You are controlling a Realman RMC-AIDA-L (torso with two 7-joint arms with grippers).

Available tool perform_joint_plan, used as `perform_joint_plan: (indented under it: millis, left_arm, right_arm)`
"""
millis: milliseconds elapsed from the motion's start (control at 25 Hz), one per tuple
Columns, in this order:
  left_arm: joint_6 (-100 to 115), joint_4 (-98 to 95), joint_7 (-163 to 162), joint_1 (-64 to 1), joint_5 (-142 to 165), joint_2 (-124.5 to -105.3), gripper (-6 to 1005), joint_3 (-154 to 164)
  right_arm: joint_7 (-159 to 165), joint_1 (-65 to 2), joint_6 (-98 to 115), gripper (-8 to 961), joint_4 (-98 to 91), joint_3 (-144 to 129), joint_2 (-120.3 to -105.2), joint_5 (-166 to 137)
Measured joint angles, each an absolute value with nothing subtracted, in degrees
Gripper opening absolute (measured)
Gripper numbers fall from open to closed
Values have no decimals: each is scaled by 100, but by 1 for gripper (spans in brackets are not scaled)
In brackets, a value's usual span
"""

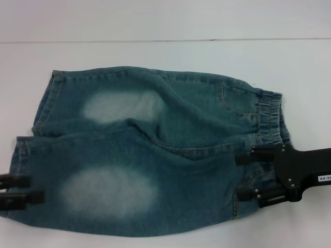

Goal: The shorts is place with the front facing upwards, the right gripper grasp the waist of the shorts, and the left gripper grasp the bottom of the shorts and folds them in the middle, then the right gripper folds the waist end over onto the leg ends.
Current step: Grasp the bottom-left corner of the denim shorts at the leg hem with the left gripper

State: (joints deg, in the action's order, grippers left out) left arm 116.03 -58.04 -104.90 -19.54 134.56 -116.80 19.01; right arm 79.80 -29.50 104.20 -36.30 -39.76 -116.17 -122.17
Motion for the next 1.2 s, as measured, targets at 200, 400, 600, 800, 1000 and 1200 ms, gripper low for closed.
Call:
perform_joint_plan:
  millis: [200, 400, 600, 800, 1000, 1200]
  left_arm:
    - [11578, -6138, -10776, -1978, 14241, -11602, 907, 1544]
    - [11202, -6250, -10855, -1974, 14833, -11600, 902, 1457]
    - [10637, -6229, -10853, -1948, 15002, -11644, 897, 1528]
    - [10526, -6214, -10854, -1960, 15073, -11683, 893, 1636]
    - [10489, -6213, -10863, -2017, 15169, -11780, 888, 1783]
    - [10329, -6237, -10847, -2011, 15222, -11899, 884, 2026]
  right_arm:
    - [7885, -2912, 10429, 944, -3630, -3937, -11632, -12217]
    - [7805, -2894, 10432, 943, -3625, -3929, -11639, -12217]
    - [7737, -2889, 10416, 943, -3605, -3928, -11637, -12217]
    - [7727, -2870, 10406, 942, -3600, -3928, -11629, -12217]
    - [7658, -2865, 10400, 942, -3581, -3928, -11628, -12217]
    - [7605, -2865, 10371, 941, -3573, -3871, -11642, -12217]
